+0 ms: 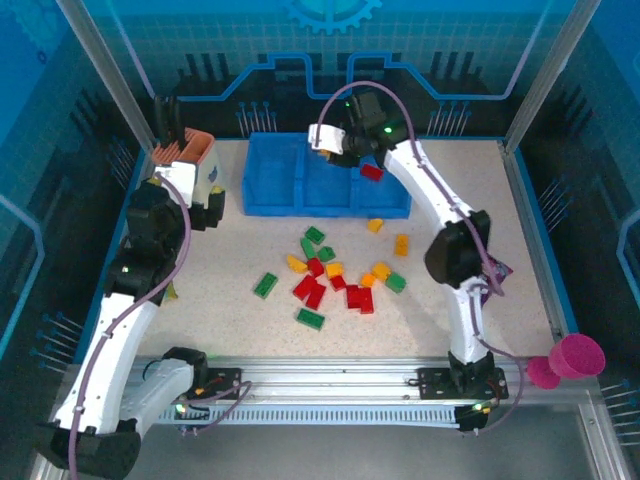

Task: Sort the legos into containers by color
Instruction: Place the lego in the container.

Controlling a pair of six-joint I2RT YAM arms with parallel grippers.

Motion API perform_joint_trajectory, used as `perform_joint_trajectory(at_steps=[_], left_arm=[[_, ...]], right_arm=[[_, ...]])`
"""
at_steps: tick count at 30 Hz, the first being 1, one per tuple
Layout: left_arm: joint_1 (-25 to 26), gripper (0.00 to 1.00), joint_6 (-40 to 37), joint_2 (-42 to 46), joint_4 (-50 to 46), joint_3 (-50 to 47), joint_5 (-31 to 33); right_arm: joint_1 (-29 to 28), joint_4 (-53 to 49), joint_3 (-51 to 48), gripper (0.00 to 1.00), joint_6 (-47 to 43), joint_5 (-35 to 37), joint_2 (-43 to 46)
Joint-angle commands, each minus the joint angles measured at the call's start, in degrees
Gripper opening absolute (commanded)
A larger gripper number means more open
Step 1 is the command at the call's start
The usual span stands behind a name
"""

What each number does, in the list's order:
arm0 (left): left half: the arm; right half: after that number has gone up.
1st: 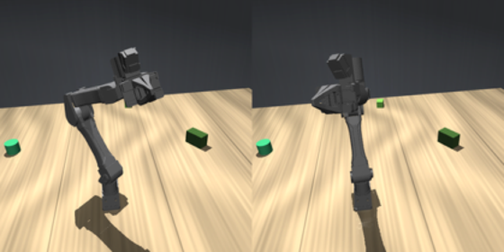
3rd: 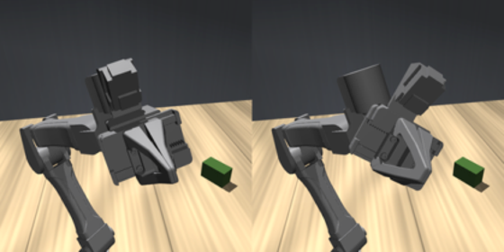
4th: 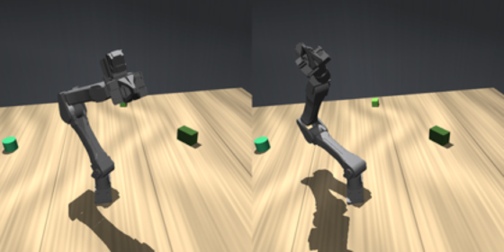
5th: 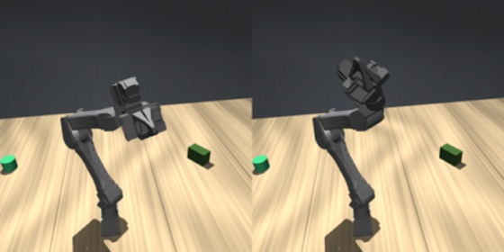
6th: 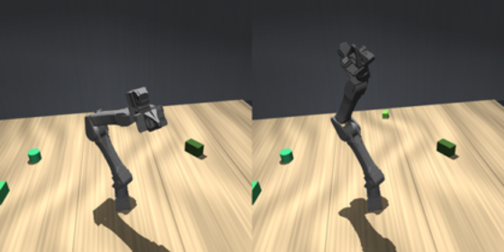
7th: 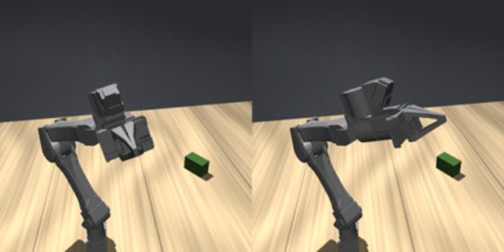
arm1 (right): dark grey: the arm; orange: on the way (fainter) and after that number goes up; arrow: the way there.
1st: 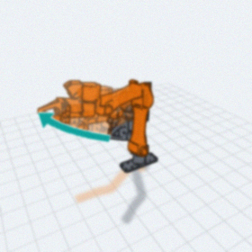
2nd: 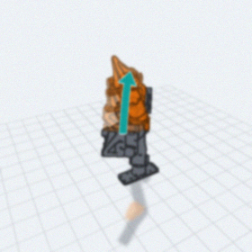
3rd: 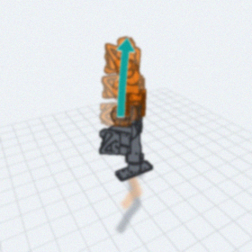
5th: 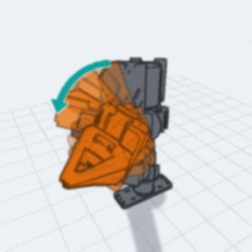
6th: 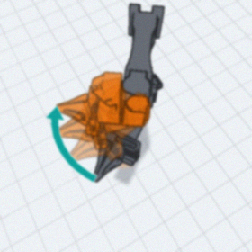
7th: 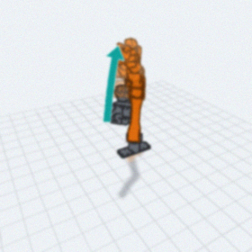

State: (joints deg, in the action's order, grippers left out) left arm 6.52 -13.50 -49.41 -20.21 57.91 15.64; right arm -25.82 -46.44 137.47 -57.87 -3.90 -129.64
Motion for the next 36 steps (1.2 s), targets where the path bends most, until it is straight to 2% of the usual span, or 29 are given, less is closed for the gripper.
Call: perform_joint_trajectory(at_steps=[1, 5, 16, 19, 22, 26, 28, 30, 36], left_arm=[[0.4, 0.99, 0.5, 0.9, 2.8, -0.4, -0.2], [0.7, 0.99, 0.4, -0.1, 2.5, 0.1, -0.3], [0.8, 0.99, 1.1, -3.6, 1.7, 1.3, -1.6], [0.8, 0.99, 2.2, -3.7, 3.7, 0.5, 2.8], [1.2, 0.99, 1.7, -4.1, 4.3, 0.2, 3.1], [2.2, 0.99, 0.0, -3.2, 4.3, -0.8, -2.1], [2.4, 0.99, 0.6, -2.9, 3.6, -0.6, -2.8], [2.6, 0.99, -0.1, -4.0, 0.5, 1.2, -4.9], [3.8, 0.99, -3.4, -8.4, -8.8, 5.1, -1.4]], right_arm=[[1.1, -4.4, 7.7, 0.06, -9.5, -2.2, -8.9], [1.6, -1.8, 11.1, 0.06, -10.2, -1.3, -13.4], [0.7, 3.7, 8.9, 0.1, -11.4, 1.8, -20.9], [0.4, 4.3, 8.1, 0.11, -12.1, 3.9, -22.6], [0.2, 4.6, 8.0, 0.14, -12.0, 3.6, -23.3], [0.0, 5.1, 8.1, 0.22, -12.3, 3.3, -23.0], [-0.1, 5.1, 8.0, 0.27, -12.2, 2.8, -22.6], [-0.3, 5.5, 8.1, 0.37, -12.0, 2.4, -22.1], [-1.0, 6.8, 6.9, 0.59, -9.0, -0.1, -18.2]])
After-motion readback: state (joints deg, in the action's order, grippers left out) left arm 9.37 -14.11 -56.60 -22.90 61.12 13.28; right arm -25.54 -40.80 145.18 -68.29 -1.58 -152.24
